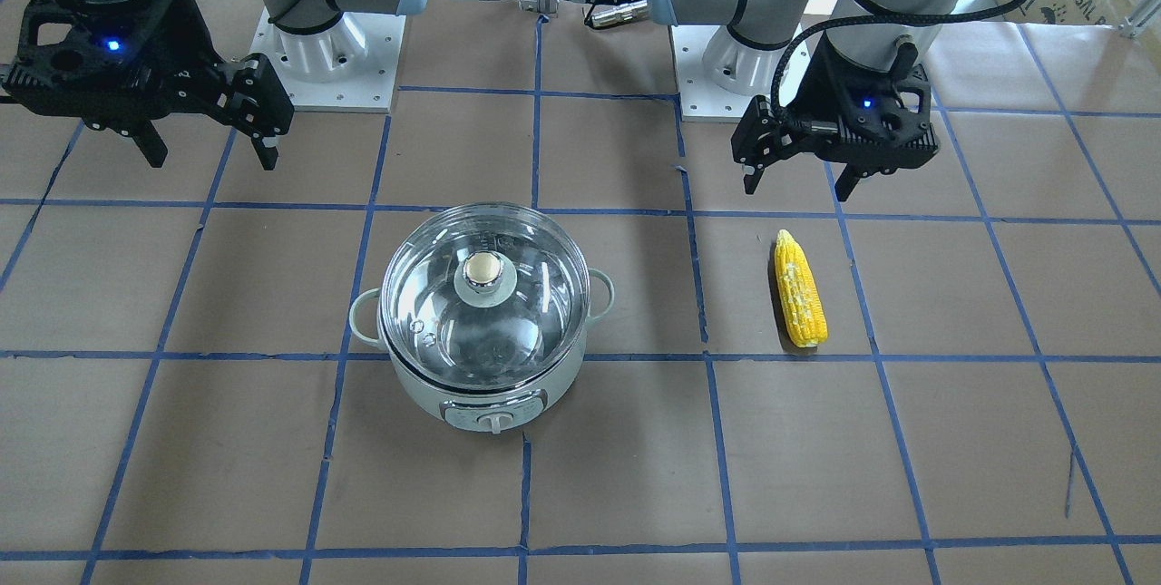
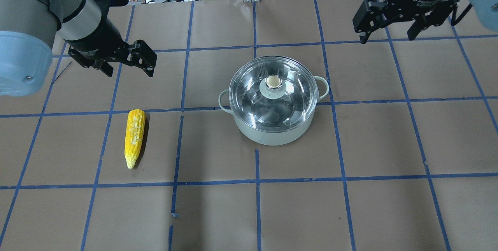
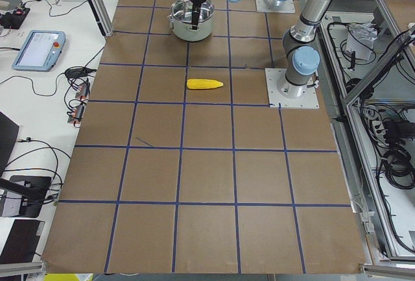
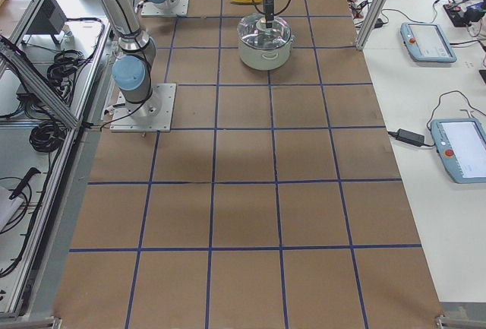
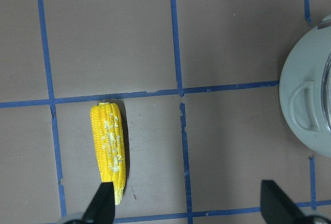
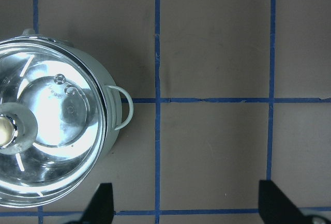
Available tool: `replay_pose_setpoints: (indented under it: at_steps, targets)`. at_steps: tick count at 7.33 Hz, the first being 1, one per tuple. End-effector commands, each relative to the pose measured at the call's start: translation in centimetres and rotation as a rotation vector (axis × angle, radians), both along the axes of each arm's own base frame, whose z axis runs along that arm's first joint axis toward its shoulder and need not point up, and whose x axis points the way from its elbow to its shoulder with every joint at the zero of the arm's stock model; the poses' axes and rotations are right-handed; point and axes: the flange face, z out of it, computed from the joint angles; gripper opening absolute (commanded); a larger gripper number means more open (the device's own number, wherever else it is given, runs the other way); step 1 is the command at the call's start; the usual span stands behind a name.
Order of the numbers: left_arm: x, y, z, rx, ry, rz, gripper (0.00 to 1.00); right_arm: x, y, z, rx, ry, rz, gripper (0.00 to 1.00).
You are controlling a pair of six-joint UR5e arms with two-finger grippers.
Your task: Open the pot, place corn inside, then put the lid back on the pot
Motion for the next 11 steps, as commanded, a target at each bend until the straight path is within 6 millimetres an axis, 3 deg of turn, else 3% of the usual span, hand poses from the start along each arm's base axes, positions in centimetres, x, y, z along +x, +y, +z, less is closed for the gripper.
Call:
replay_pose_setpoints:
  at_steps: [1,5,7,9,11]
  targets:
    - [0.0,-0.1,-0.1,0.0,0.002,0.0,1.0,0.1,0.0,0.1,-0.002,0.0,0.002,1.0]
    - [0.0,0.1,0.3,-0.006,0.003,0.0,1.0,0.2,0.0,0.1,-0.002,0.0,0.002,1.0]
    - [-0.1,0.0,0.8,-0.017,0.007,0.007,1.0,1.2,-0.2,0.0,-0.027,-0.008,0.001,1.0]
    - [1.0,0.4,-0.2,0.014,-0.003,0.019,1.0,6.0,-1.6,-1.5,-0.075,-0.025,0.001,1.0]
    - [4.1,0.2,-3.2,0.056,0.011,0.084,1.0,12.1,-1.0,-3.1,-0.066,-0.041,0.078,1.0]
